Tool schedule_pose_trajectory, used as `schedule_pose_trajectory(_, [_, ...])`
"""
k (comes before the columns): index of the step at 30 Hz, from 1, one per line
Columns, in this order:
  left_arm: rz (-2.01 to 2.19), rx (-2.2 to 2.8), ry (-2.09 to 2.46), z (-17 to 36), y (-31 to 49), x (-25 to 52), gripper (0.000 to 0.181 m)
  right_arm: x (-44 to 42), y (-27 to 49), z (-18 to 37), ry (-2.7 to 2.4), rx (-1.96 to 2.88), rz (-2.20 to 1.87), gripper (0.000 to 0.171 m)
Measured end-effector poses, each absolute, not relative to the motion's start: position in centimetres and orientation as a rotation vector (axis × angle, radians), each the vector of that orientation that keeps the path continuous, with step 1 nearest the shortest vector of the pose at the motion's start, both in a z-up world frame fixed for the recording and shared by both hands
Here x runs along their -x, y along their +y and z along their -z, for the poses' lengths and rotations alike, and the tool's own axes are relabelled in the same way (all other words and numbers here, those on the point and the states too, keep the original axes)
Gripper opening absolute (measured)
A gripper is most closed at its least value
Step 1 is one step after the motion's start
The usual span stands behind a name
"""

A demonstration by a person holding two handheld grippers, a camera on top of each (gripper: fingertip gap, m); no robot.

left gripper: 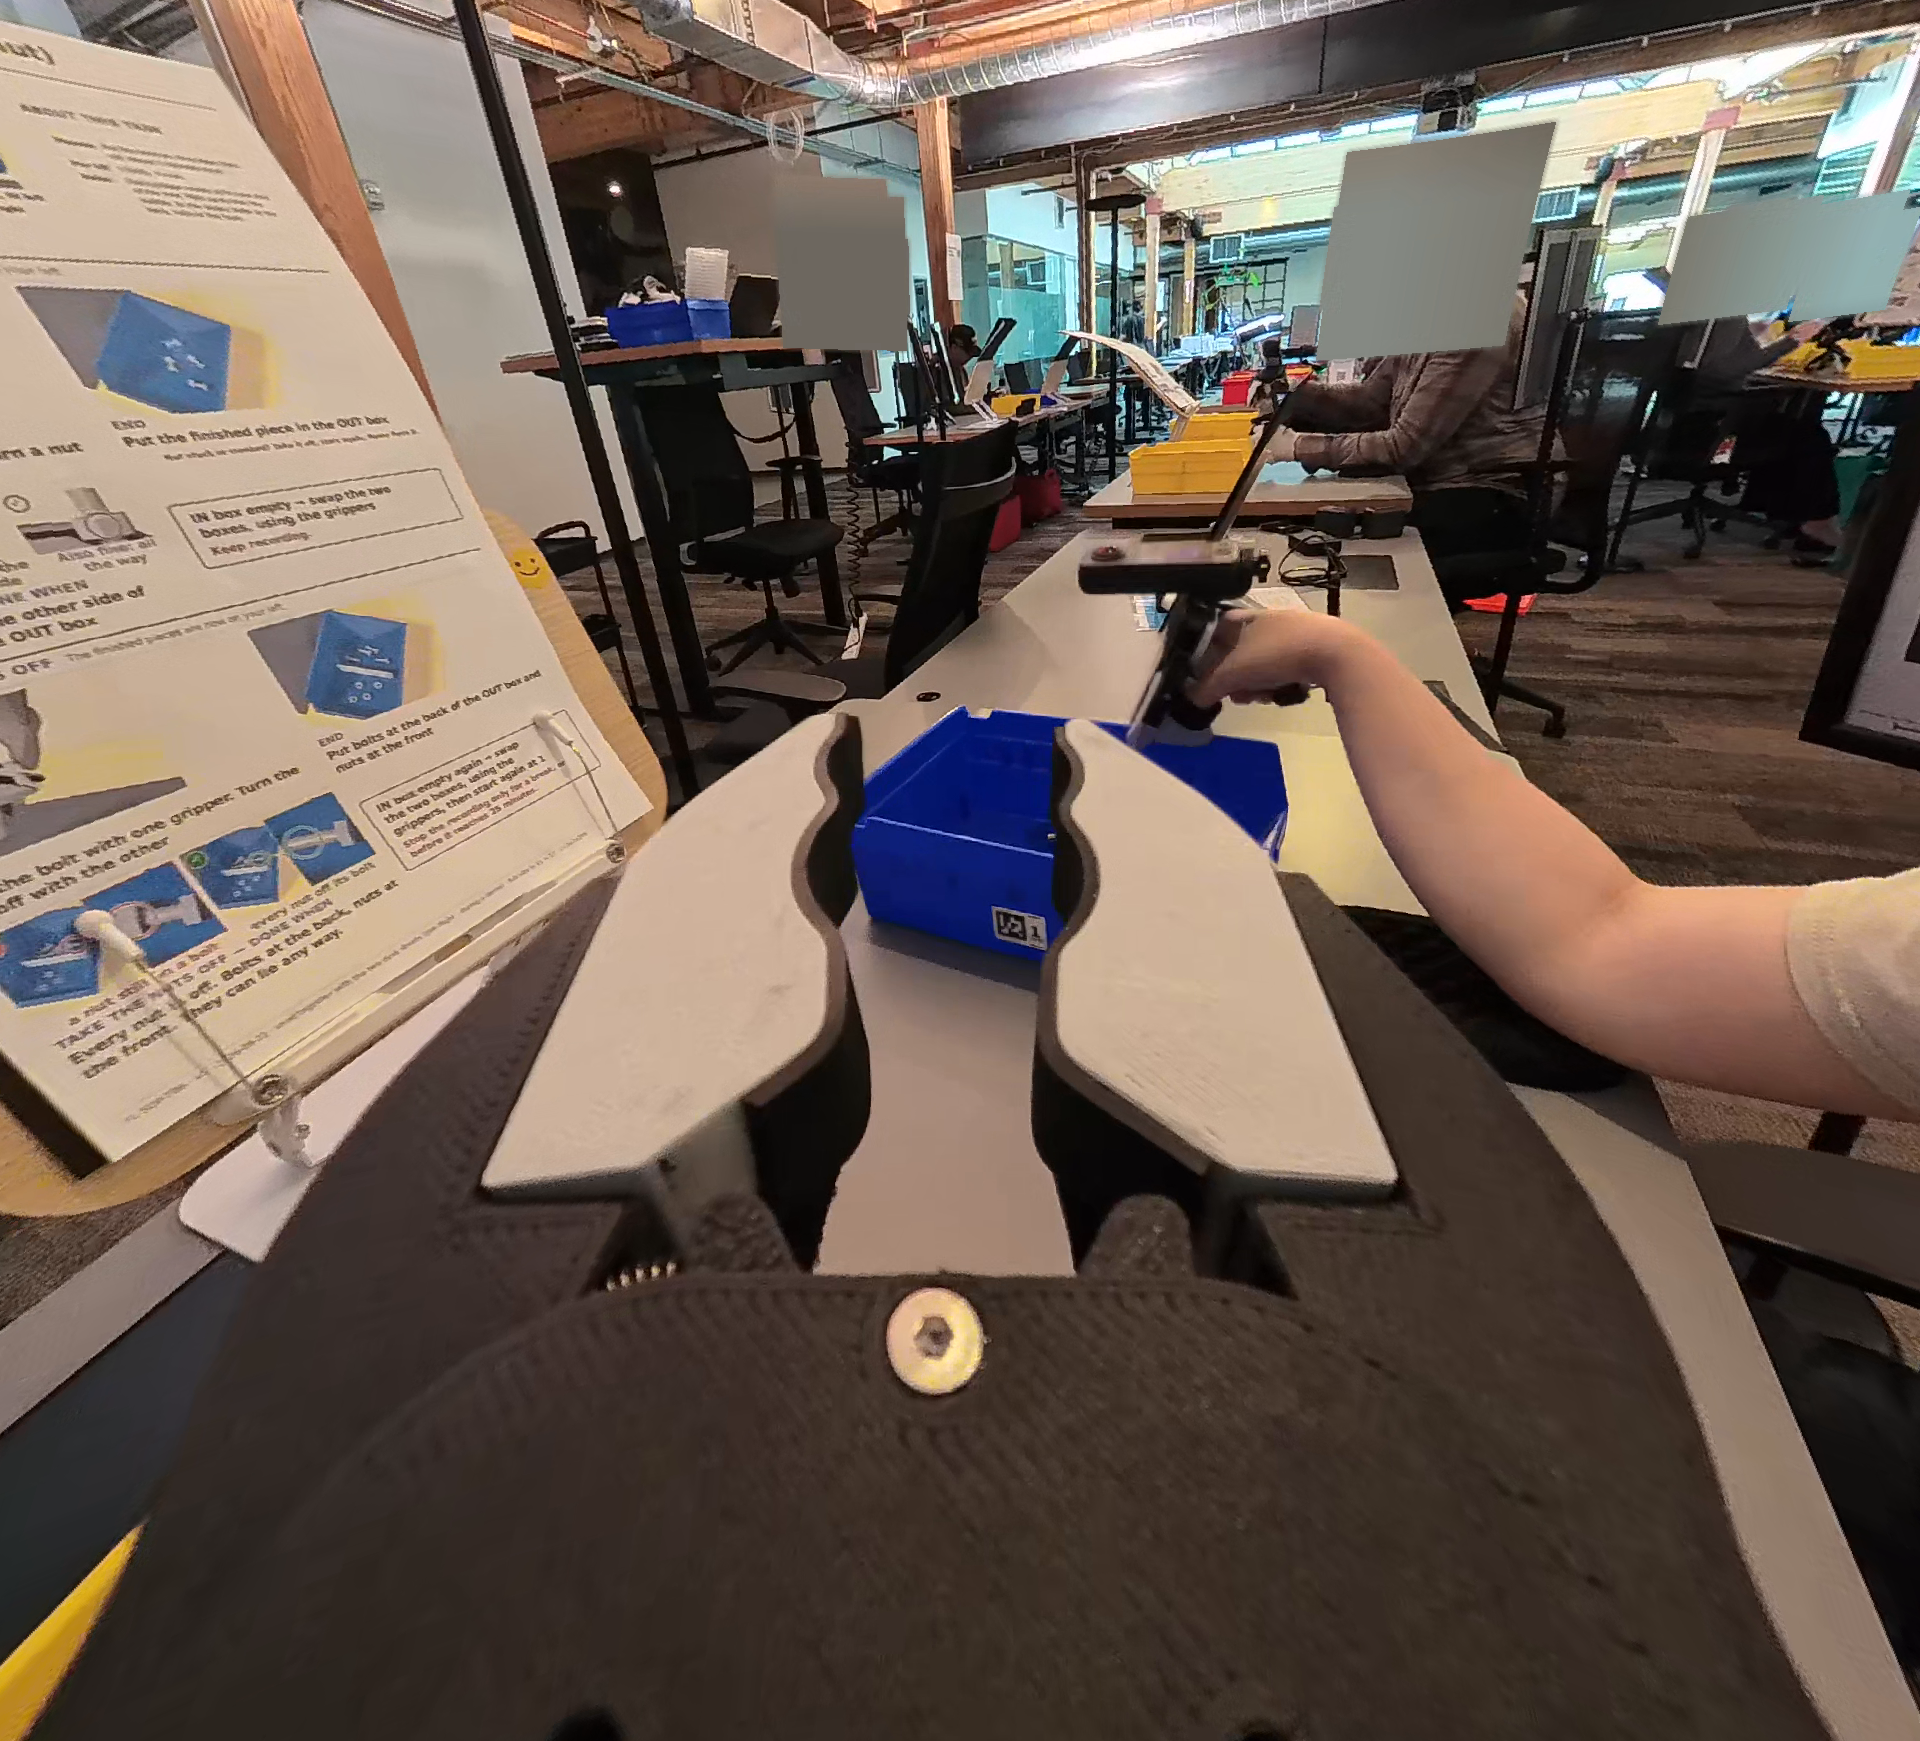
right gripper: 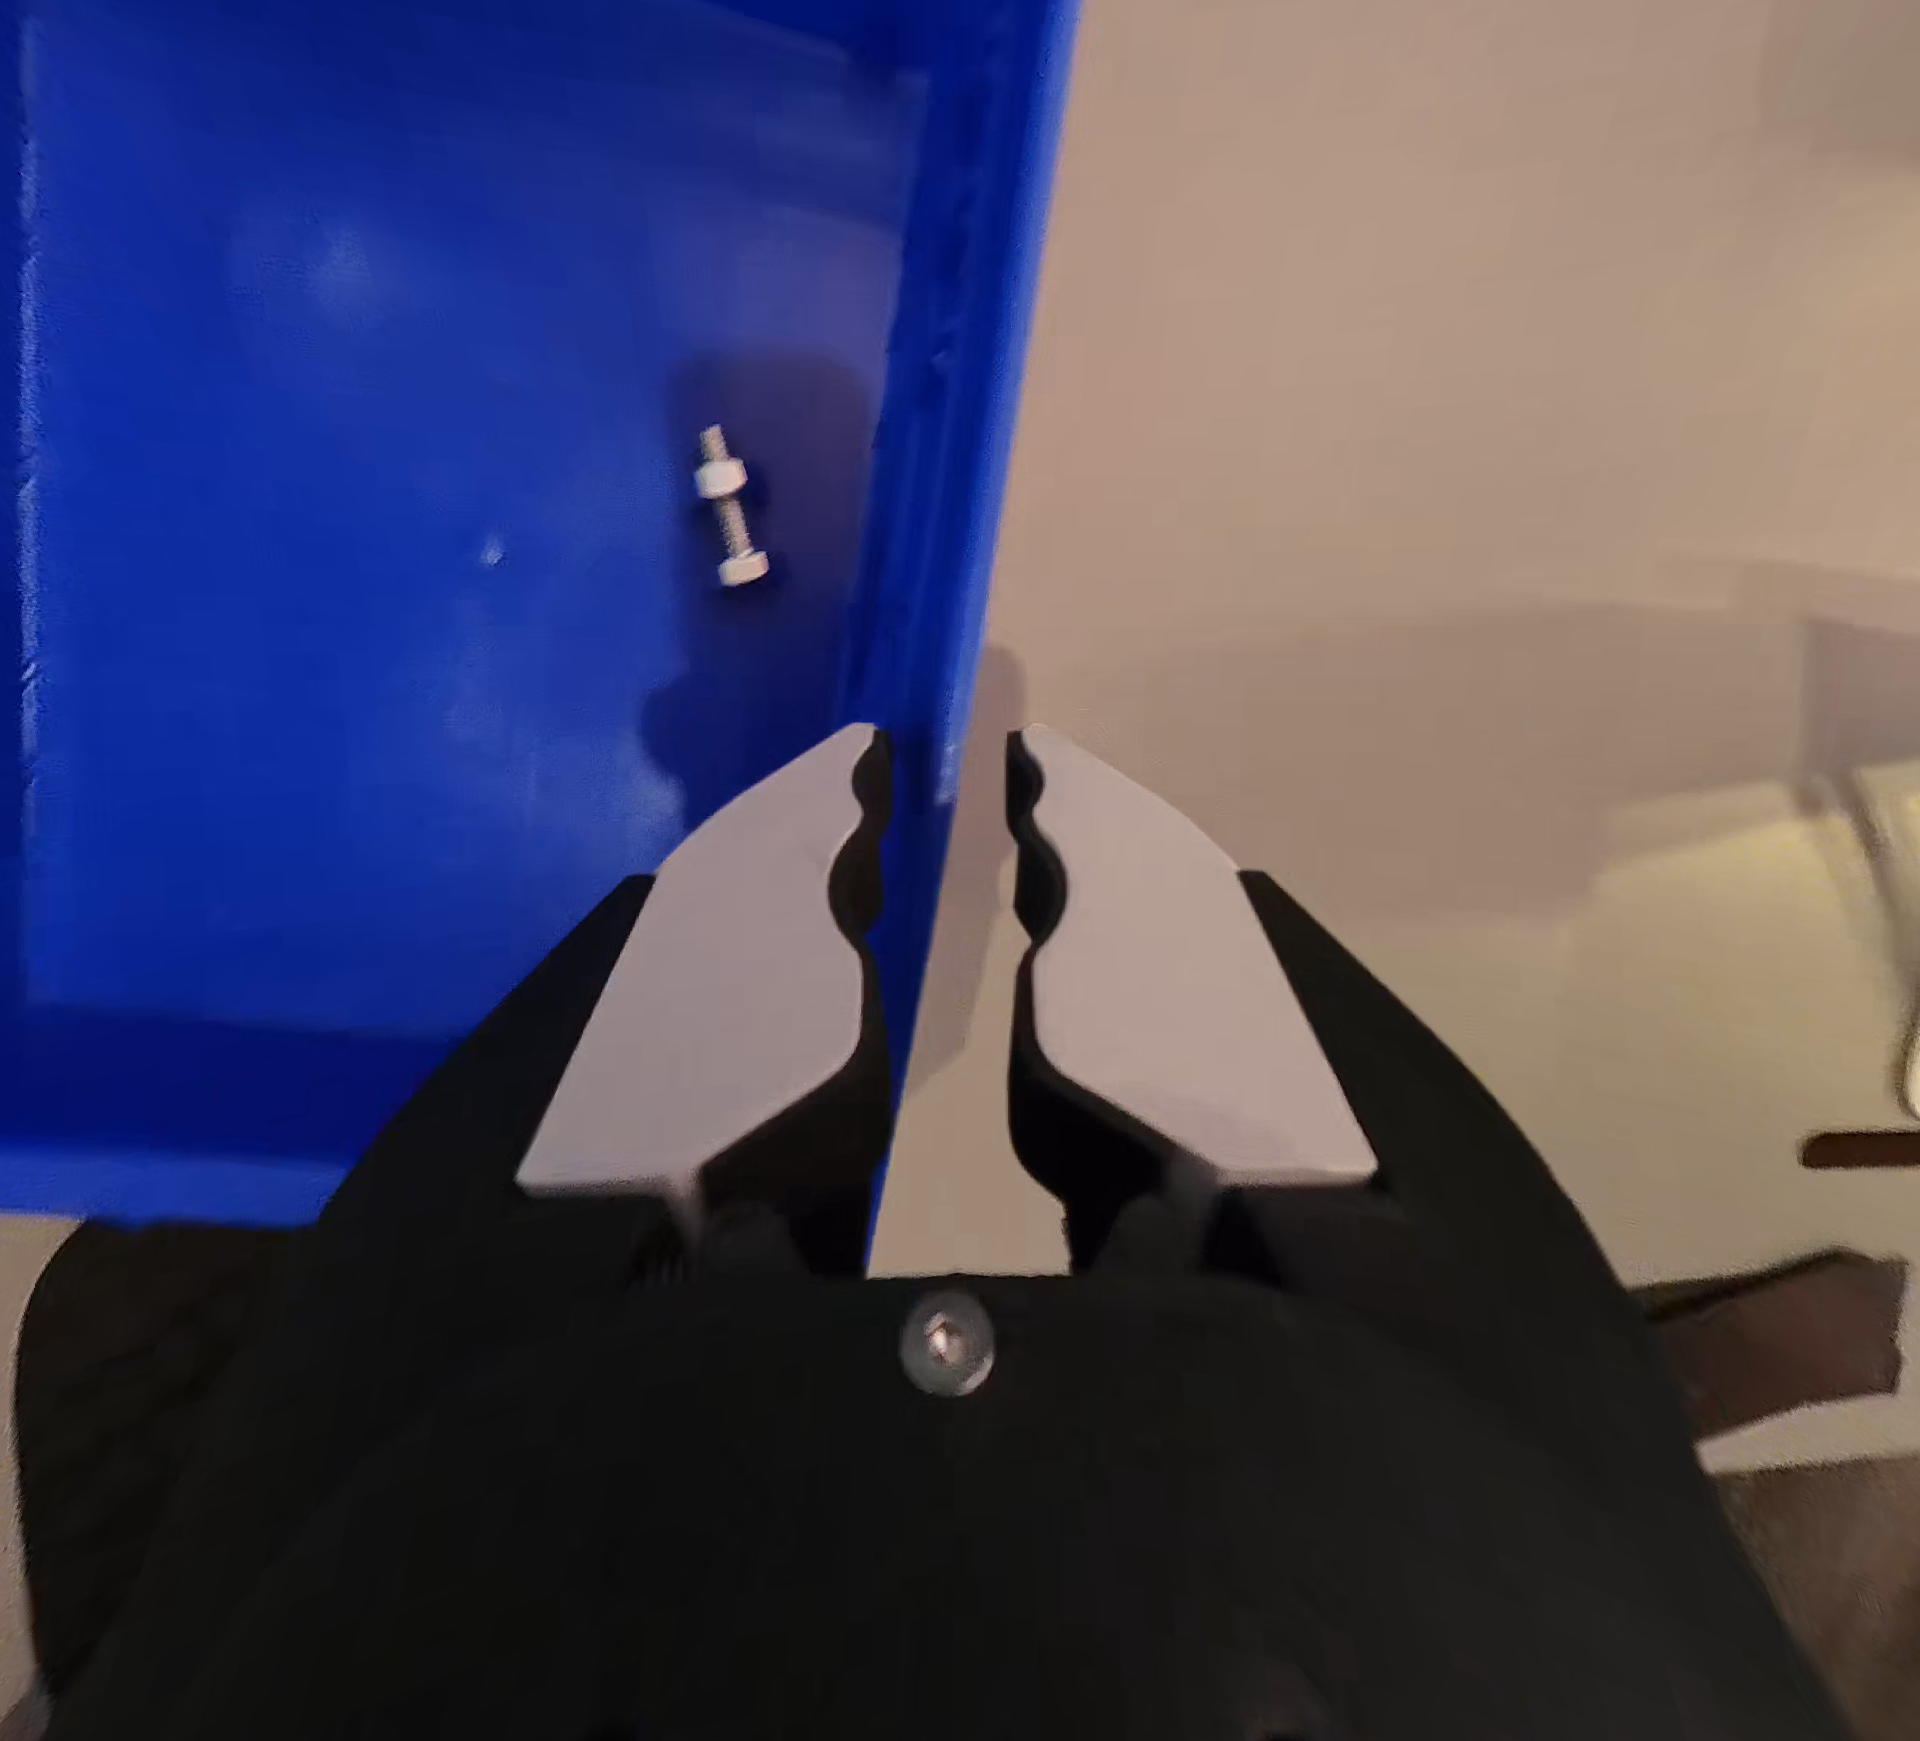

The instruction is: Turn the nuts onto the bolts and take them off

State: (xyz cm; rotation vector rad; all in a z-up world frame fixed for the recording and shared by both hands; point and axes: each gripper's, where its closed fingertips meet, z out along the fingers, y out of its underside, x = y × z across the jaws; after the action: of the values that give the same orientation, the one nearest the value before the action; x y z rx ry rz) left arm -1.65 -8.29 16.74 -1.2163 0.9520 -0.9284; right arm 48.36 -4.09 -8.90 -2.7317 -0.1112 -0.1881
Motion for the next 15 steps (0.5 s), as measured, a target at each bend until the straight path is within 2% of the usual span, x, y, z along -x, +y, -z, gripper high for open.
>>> schedule_pose_trajectory(1, [0.925, 1.217, 0.945, -16.8, -8.2, 1.9, 0.034, -48.0, -4.3, 9.4, -0.138, 2.755, 0.157, 0.021])
schedule_pose_trajectory(2, [0.922, 1.216, 0.940, -16.9, -8.2, 2.2, 0.034, -48.0, -4.4, 9.8, -0.149, 2.771, 0.155, 0.014])
schedule_pose_trajectory(10, [0.842, 1.257, 0.855, -17.4, -7.3, 6.0, 0.036, -48.2, -3.1, 9.9, -0.114, 2.720, 0.097, 0.012])
schedule_pose_trajectory(13, [0.777, 1.356, 0.780, -16.9, -6.4, 9.0, 0.039, -48.8, -3.1, 8.9, -0.071, 2.692, 0.160, 0.026])
schedule_pose_trajectory(15, [0.600, 1.520, 0.705, -14.9, -4.6, 12.1, 0.040, -48.8, -2.6, 6.7, -0.044, 2.600, 0.191, 0.030])
